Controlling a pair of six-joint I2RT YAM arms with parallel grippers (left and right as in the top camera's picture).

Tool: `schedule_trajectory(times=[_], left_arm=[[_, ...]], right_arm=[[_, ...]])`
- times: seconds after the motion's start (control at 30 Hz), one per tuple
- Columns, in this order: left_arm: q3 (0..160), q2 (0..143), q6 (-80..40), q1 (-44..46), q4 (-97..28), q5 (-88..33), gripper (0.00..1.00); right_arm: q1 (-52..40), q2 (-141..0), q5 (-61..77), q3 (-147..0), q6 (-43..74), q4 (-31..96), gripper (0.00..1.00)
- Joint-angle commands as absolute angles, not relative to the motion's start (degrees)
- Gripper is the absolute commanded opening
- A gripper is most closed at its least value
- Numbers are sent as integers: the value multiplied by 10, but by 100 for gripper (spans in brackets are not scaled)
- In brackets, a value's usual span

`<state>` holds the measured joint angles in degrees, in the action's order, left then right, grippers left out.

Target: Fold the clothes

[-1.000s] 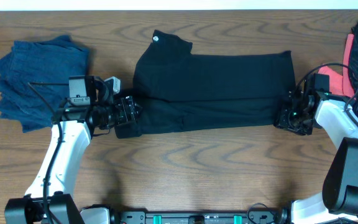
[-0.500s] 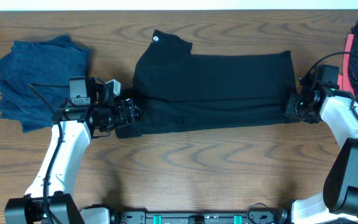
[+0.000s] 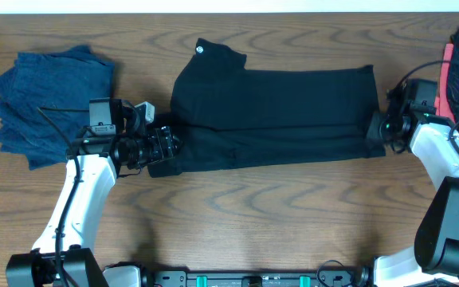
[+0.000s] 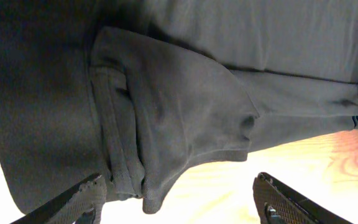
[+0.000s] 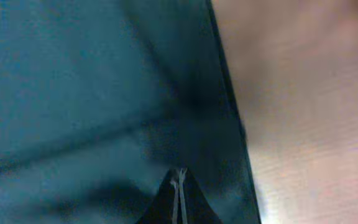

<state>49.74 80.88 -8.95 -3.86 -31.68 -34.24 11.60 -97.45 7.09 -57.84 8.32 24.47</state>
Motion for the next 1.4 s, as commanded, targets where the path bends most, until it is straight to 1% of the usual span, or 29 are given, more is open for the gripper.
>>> schedule_trajectory(times=[0.0, 0.03, 0.1, 0.13, 0.17, 0.2, 0.27, 0.33, 0.47, 0.57, 0.63, 0.83, 1.03, 1.2, 1.37], left_arm=[[499, 807, -82, -39, -319, -338, 78], [499, 807, -82, -39, -319, -338, 77], [499, 807, -82, -39, -320, -338, 77], [499, 807, -82, -39, -320, -338, 78], [499, 807, -82, -39, -321, -338, 78], [499, 807, -82, -39, -321, -338, 77], [499, 807, -82, -39, -319, -333, 77], [499, 807, -82, -39, -318, -325, 77], [499, 807, -82, -39, -319, -314, 78], [499, 807, -82, -39, -322, -314, 77], [499, 807, -82, -39, -323, -314, 78], [499, 807, -82, -39, -321, -314, 77], [499, 807, -82, -39, -322, -314, 77], [499, 807, -82, -39, -321, -314, 78], [499, 807, -82, -39, -321, -314, 77]], right_arm=[[123, -971, 127, -585, 83, 175, 1], [123, -971, 127, -585, 90, 156, 1], [123, -971, 135, -585, 98, 157, 1], [123, -971, 143, -585, 98, 178, 4], [123, -971, 144, -585, 98, 201, 9], [123, -971, 144, -585, 98, 232, 18], [124, -971, 133, -585, 98, 269, 31], [124, -971, 124, -585, 97, 289, 34], [125, -971, 123, -585, 98, 311, 38], [125, -971, 114, -585, 86, 332, 39], [125, -971, 82, -585, 87, 350, 39], [125, -971, -8, -585, 87, 352, 35], [121, -971, -4, -583, 87, 361, 33], [107, -971, 0, -583, 79, 387, 33], [93, -971, 0, -583, 76, 386, 33]])
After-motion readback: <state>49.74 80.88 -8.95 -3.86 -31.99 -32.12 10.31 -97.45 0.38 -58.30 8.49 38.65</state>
